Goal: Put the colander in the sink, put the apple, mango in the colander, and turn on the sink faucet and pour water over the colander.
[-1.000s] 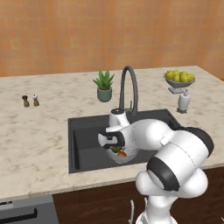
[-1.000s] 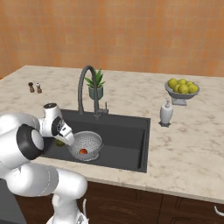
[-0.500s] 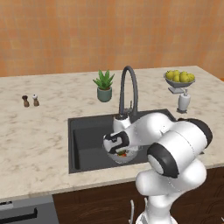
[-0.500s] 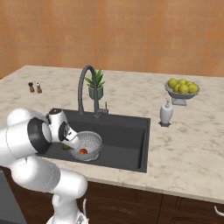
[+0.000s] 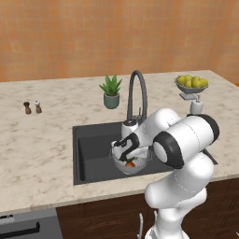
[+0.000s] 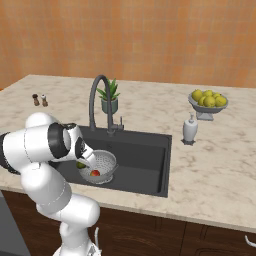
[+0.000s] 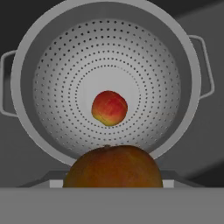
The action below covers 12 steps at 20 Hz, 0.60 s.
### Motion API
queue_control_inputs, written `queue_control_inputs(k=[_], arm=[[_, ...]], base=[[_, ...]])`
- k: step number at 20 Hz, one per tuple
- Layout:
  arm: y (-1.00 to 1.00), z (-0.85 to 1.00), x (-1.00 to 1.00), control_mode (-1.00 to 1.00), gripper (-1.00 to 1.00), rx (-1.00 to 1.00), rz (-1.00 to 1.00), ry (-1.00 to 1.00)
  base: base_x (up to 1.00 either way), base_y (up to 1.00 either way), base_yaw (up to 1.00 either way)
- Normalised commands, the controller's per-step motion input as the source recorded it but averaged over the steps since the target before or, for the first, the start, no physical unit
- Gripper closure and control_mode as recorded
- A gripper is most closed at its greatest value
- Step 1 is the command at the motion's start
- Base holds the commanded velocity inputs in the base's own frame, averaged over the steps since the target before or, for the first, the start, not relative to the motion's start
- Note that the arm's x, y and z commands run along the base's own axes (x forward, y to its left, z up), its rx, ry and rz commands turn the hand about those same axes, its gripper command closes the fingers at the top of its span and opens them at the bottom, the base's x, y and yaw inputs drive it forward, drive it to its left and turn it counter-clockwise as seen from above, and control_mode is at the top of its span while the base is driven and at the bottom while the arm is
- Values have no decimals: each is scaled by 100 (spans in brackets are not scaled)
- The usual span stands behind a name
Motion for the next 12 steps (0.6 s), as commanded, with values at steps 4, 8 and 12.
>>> queue_control_inputs(k=[4,8,12], arm=[[0,-34,21,-100,100,-4,0,0],[0,-28,9,-100,100,-1,0,0],[0,-25,11,-100,100,0,0,0]], base=[[0,0,0],[0,0,0],[0,0,0]])
